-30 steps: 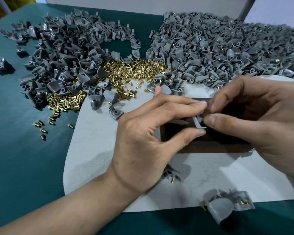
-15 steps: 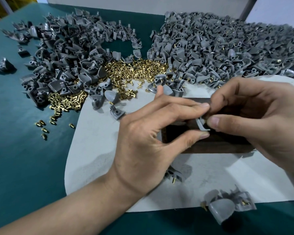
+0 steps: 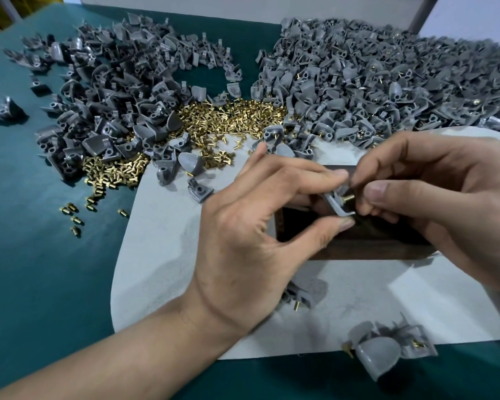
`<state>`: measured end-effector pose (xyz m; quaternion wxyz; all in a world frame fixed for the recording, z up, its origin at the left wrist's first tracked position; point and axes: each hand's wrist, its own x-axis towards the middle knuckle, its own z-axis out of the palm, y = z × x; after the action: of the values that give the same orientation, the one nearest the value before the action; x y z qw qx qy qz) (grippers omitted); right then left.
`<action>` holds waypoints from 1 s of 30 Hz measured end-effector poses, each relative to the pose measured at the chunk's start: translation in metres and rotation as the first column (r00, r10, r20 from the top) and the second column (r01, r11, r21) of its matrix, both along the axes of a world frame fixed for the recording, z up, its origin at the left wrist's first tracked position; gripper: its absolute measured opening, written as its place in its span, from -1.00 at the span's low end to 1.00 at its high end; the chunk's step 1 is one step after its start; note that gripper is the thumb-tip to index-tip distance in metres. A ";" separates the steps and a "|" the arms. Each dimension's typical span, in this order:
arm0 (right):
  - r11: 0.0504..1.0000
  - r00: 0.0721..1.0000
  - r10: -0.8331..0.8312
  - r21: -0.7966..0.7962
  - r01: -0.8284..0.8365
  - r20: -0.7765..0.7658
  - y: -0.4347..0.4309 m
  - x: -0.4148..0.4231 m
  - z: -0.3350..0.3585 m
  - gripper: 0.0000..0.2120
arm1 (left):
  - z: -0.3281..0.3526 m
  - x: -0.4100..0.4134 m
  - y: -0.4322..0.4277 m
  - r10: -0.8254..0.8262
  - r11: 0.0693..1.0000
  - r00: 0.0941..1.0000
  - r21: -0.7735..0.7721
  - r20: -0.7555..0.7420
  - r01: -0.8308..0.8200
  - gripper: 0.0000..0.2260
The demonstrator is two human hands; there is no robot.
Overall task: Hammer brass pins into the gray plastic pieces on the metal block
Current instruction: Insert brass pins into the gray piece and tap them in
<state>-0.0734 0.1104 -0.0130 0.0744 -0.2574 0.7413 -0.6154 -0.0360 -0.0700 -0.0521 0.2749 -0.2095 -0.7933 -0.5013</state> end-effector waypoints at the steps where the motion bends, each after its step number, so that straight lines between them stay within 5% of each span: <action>1: 1.000 1.000 0.003 0.005 -0.003 -0.006 0.000 0.001 0.000 -0.71 | 0.000 0.000 0.000 0.009 1.000 1.000 -0.008 -0.005 -0.009 -0.72; 30: 0.998 0.993 -0.005 0.061 0.012 -0.115 -0.004 0.009 0.001 -0.88 | 0.003 0.001 0.001 -0.038 0.999 0.996 0.020 -0.084 0.040 -0.73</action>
<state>-0.0644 0.1063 -0.0121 0.0369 -0.2870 0.7639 -0.5768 -0.0353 -0.0687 -0.0495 0.3001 -0.2428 -0.7712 -0.5062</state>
